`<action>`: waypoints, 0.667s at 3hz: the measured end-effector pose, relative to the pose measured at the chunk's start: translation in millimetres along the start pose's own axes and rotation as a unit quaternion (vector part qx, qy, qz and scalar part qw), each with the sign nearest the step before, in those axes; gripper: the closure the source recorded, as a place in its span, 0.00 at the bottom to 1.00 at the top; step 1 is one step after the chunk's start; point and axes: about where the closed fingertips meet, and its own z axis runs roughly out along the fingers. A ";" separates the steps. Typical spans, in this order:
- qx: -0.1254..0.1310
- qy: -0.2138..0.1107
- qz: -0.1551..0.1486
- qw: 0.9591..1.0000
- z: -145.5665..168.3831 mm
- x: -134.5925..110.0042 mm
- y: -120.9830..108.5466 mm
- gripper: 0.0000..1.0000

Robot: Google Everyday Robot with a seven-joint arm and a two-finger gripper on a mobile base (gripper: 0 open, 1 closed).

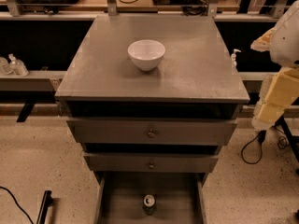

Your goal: Pick green can from bottom drawer and place on counter

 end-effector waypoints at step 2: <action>0.006 -0.032 0.034 0.999 30.6 3.5 11.0 0.00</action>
Offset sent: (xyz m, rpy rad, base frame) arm -0.0065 0.0138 -0.1810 0.4435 -0.0910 -0.2903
